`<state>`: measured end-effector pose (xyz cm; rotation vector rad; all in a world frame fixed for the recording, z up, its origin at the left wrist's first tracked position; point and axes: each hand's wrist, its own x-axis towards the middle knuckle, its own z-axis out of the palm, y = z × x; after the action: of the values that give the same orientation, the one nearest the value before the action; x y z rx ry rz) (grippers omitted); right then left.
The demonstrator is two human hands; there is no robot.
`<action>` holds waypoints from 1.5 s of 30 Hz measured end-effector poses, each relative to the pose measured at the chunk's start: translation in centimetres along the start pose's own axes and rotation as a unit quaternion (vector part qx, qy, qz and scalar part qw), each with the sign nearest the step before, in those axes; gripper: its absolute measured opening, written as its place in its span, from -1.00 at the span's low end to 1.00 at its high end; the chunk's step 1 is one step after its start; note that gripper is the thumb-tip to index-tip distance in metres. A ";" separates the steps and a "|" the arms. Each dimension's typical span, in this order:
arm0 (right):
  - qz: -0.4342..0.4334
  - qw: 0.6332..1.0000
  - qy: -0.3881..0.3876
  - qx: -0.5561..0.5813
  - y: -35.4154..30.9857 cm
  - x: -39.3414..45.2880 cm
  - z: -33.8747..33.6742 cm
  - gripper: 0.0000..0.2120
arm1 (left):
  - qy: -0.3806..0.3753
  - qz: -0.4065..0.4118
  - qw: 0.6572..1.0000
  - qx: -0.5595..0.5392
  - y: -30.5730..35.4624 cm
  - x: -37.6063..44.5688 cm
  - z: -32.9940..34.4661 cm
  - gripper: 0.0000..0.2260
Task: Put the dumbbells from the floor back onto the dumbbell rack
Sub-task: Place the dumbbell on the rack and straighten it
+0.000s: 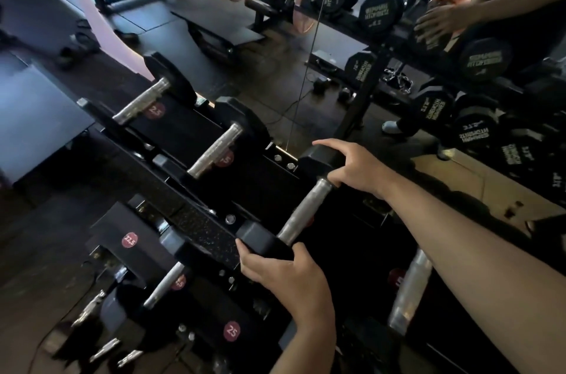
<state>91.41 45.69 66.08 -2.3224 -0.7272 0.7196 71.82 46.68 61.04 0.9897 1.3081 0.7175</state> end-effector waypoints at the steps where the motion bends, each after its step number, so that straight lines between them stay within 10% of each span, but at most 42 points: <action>1: -0.006 1.000 -0.003 -0.007 0.1 0.2 0.0 -0.25 | 0.004 0.000 1.000 0.003 -0.1 0.1 0.1 -0.20; 12: -0.077 0.973 0.044 -0.211 -1.4 -0.9 0.7 -0.34 | 0.016 -0.022 1.000 0.009 0.0 1.6 0.0 -0.20; 28: -0.279 0.957 0.078 0.009 -13.8 0.1 5.9 -0.44 | 0.114 0.106 0.984 -0.082 13.3 12.5 -5.4 -0.31; 37: -0.237 0.969 0.069 -0.022 -20.5 11.9 9.7 -0.40 | 0.169 0.060 0.974 -0.138 19.1 27.9 -6.5 -0.37; 45: -0.153 0.986 0.030 -0.055 -23.4 24.4 13.3 -0.30 | 0.038 0.011 0.995 -0.094 19.7 39.3 -4.2 -0.26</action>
<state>92.71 82.00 65.15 -2.2465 -1.0891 0.4799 75.73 90.65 61.34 0.8321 1.2712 0.8848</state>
